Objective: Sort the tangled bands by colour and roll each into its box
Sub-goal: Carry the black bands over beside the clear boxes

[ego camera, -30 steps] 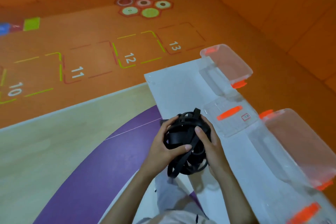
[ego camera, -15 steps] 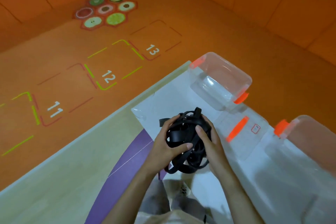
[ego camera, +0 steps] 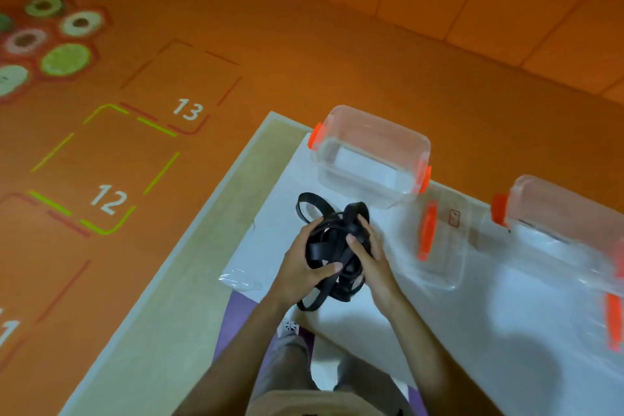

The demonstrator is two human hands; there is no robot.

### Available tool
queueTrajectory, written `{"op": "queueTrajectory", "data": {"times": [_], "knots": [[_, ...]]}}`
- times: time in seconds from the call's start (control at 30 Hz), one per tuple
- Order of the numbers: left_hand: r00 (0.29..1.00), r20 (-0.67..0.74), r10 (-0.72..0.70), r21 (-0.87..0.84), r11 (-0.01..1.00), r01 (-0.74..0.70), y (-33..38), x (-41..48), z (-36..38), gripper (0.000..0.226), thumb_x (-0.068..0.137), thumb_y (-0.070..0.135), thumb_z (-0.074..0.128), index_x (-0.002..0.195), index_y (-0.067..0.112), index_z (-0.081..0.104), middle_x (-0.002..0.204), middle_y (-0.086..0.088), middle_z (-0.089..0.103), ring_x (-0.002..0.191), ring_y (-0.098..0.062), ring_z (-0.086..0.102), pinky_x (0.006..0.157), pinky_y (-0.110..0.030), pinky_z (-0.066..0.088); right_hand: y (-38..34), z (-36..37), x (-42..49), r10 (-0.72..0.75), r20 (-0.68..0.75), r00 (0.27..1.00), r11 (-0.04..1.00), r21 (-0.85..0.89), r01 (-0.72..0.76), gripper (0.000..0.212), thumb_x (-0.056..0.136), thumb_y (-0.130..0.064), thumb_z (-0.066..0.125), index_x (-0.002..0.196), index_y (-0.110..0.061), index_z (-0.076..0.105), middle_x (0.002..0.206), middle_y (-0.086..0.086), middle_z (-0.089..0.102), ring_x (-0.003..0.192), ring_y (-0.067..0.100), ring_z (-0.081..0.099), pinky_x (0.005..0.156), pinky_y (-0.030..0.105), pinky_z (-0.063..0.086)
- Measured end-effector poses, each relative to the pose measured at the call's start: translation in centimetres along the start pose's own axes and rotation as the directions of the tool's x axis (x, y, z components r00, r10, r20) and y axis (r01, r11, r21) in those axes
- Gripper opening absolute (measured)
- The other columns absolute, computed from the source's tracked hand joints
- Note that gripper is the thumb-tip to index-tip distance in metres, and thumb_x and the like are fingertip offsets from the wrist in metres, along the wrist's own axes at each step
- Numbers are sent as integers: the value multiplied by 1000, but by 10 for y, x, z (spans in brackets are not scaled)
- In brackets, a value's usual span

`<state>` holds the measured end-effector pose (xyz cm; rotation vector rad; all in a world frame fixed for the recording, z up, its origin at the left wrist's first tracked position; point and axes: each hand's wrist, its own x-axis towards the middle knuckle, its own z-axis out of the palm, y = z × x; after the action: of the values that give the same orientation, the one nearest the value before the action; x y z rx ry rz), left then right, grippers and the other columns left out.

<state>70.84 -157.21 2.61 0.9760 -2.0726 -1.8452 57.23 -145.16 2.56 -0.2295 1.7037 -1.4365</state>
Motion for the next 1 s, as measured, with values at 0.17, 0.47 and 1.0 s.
{"op": "queueTrajectory", "data": {"times": [0.17, 0.47, 1.0], "knots": [[997, 57, -54, 282, 959, 36, -43, 22, -17, 87, 79, 29, 91, 152, 34, 43, 147, 6, 55, 137, -16, 48, 116, -38, 43, 36, 23, 14, 137, -64, 989, 988, -66, -141, 74, 95, -37, 76, 153, -58, 35, 151, -14, 54, 132, 8, 60, 110, 40, 53], [983, 45, -177, 711, 697, 93, -63, 28, -28, 105, 84, 48, 84, 163, 45, 15, 174, -13, 10, 159, -37, 14, 124, -60, 24, 56, 28, 13, 101, -146, 984, 792, -587, -169, 86, 97, -20, 70, 164, -43, 21, 151, 12, 45, 145, 32, 41, 119, 54, 39], [936, 345, 71, 834, 435, -340, -54, 34, -26, 97, 85, 70, 65, 166, 36, 23, 173, -12, 23, 161, -40, 17, 123, -70, 11, 47, 1, -33, -47, -170, 984, 507, -853, -123, 64, 104, -36, 59, 161, -27, 32, 164, 2, 35, 146, 23, 40, 114, 37, 44]]}}
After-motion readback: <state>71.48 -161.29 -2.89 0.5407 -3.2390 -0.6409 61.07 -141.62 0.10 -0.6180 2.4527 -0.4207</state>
